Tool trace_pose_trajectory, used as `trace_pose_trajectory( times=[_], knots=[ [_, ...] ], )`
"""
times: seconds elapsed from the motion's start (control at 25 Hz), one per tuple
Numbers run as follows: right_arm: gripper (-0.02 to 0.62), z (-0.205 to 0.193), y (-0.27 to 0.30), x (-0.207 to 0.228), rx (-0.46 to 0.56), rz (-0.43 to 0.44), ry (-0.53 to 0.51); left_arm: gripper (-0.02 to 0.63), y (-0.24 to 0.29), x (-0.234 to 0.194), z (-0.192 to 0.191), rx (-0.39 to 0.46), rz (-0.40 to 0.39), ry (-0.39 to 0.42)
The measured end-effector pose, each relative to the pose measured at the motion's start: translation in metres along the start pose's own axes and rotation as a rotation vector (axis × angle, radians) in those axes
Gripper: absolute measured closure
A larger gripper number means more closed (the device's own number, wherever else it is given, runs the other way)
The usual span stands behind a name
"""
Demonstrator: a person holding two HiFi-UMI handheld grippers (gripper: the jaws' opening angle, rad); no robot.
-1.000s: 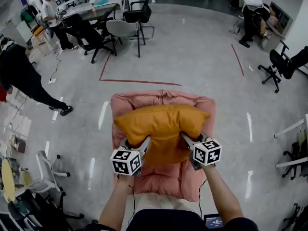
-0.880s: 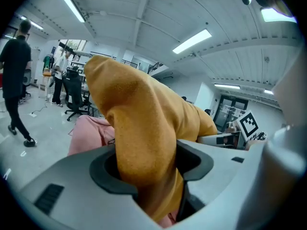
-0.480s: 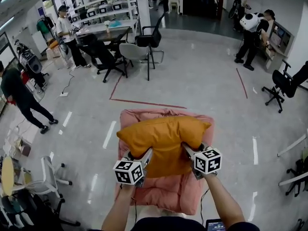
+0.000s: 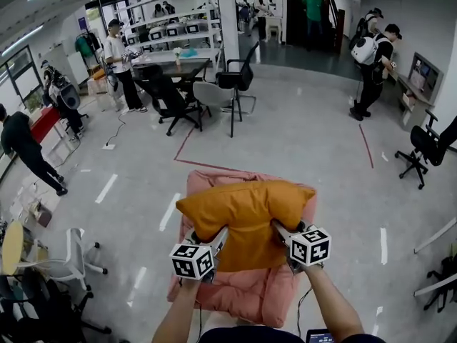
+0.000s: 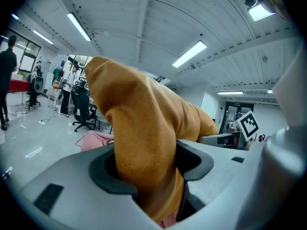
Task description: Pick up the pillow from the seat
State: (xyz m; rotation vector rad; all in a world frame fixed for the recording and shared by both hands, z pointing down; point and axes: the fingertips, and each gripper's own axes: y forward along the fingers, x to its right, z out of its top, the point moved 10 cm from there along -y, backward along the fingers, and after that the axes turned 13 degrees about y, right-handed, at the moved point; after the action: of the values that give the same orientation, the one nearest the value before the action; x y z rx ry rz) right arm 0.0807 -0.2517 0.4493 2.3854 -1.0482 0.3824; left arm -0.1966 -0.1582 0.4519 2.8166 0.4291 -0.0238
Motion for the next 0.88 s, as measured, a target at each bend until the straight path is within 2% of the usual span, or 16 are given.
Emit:
trace_pose_trajectory(
  times=[0.56,0.88],
  knots=[
    [0.423,0.008,-0.035,-0.014,0.025,0.113,-0.057,0.344,-0.048,0.042,0.01,0.057,0.104,0.003],
    [0.417,0.008,-0.025,-0.021,0.005,0.167,-0.071,0.339,-0.063,0.041,0.007,0.063,0.157,-0.011]
  ],
)
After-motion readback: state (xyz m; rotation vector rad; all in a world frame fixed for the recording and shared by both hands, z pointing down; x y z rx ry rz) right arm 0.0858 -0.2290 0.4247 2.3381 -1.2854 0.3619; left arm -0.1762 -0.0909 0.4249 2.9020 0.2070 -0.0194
